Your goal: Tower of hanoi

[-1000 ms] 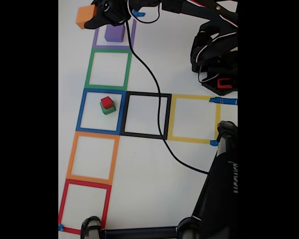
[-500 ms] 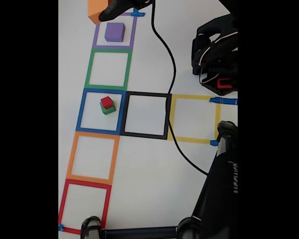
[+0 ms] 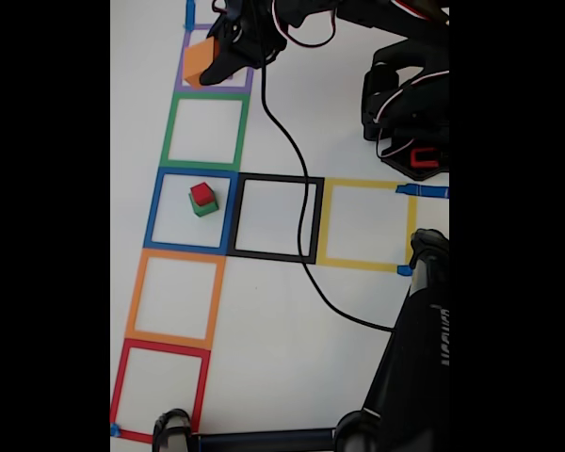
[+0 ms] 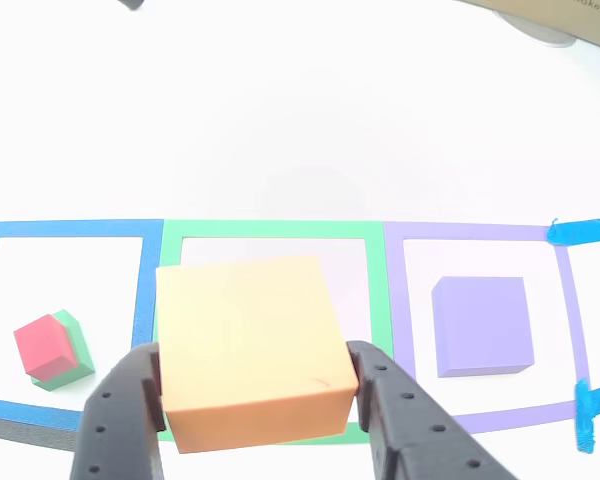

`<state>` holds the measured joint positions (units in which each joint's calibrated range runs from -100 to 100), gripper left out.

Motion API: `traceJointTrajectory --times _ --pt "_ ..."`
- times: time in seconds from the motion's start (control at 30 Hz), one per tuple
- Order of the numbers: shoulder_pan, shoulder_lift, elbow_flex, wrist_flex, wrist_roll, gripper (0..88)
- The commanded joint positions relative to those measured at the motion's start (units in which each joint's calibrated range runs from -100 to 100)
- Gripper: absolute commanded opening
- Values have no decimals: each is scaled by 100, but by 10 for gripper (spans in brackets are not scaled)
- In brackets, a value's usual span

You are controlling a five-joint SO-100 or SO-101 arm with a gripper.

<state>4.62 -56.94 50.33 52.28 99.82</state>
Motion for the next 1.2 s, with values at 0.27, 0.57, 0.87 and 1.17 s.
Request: traceJointTrajectory --times 0.27,0.57,0.87,1.17 --pt "-98 2186 2767 -5859 18 92" --pt "8 4584 2876 -8596 18 93" --pt "228 6409 2821 -10645 18 93" --pt "247 7111 2994 -11487 18 94"
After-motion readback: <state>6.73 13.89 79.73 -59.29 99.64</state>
